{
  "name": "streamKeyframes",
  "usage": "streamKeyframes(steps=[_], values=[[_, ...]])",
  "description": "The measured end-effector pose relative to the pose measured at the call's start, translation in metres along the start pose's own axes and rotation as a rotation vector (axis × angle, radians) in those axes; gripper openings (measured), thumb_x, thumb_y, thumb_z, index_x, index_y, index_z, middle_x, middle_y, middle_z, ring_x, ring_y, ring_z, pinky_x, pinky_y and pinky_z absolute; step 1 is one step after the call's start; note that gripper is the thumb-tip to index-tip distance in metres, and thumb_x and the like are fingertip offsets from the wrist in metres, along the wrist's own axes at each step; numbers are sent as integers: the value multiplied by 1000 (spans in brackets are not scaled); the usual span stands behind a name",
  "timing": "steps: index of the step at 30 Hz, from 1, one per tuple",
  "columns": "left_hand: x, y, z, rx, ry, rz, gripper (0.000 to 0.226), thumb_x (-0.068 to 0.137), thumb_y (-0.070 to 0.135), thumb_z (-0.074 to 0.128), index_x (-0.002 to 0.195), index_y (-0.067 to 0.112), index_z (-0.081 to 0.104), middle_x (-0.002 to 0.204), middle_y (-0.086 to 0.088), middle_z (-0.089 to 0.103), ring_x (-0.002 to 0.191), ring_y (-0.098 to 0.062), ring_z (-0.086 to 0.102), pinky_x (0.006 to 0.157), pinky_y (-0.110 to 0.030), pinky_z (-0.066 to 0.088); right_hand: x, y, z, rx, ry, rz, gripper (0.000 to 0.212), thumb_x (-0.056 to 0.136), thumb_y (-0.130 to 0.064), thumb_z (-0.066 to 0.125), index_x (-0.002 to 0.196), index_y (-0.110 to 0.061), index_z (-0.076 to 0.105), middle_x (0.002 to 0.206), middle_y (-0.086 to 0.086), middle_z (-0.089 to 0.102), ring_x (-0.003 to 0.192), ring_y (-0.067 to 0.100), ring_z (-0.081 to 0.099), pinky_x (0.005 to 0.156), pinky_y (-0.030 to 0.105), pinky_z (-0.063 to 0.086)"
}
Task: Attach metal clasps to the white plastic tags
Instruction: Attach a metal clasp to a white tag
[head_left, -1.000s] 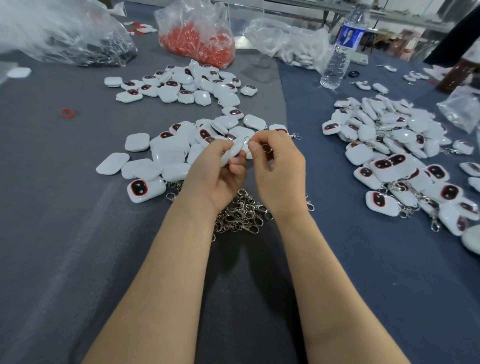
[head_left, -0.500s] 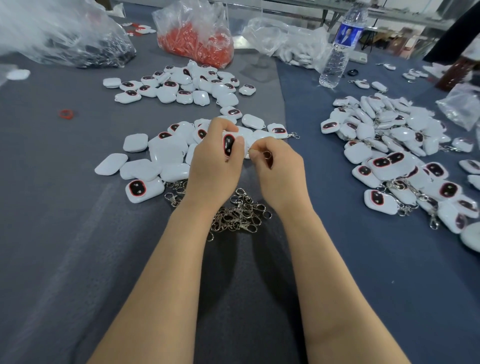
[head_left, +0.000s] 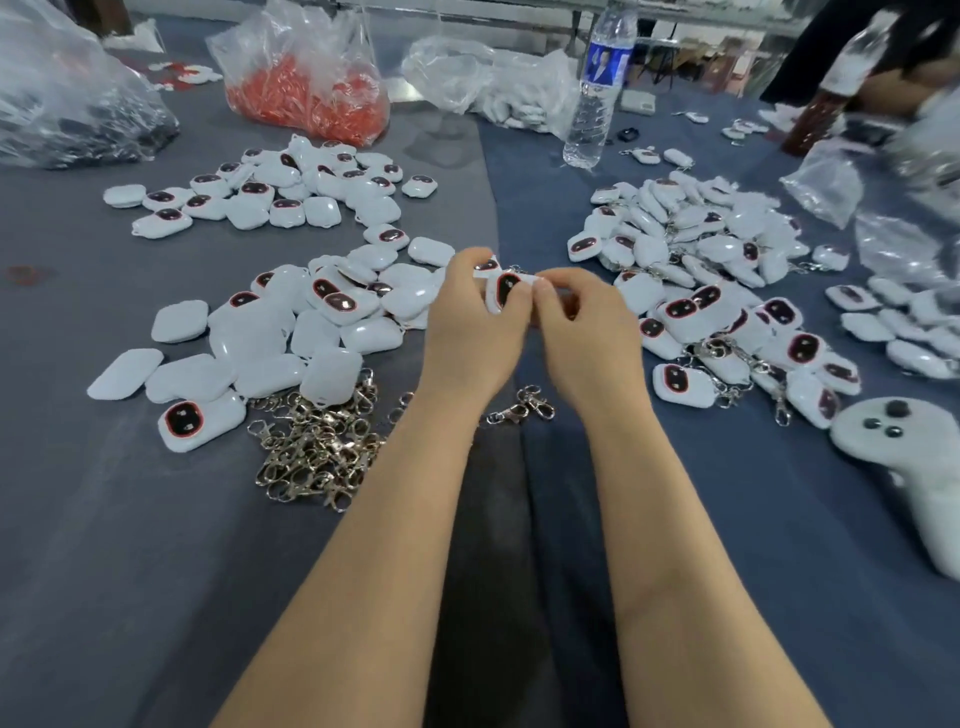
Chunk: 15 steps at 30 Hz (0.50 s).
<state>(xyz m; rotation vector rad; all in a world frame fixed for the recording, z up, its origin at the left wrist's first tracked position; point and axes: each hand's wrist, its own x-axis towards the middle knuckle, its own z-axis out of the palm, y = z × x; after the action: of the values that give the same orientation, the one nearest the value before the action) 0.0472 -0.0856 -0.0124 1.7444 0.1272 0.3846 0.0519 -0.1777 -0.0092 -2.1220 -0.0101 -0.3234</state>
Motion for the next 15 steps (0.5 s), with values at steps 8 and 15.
streamKeyframes(steps=[8,15], values=[[-14,14,104,190,-236,82,27,88,21,60,113,11,58,110,-7,62,104,-22,55,85,-26,40,4,58,-82,-202,263,215,23,93,-29,51,107,-15,62,99,2,67,94,21,60,77,30,44],[-30,-8,149,524,-257,143,28,92,36,54,114,21,60,123,-3,46,111,-27,43,96,-36,32,4,96,-98,-291,251,347,24,92,-25,54,113,-13,56,109,8,61,94,22,55,73,27,36]])
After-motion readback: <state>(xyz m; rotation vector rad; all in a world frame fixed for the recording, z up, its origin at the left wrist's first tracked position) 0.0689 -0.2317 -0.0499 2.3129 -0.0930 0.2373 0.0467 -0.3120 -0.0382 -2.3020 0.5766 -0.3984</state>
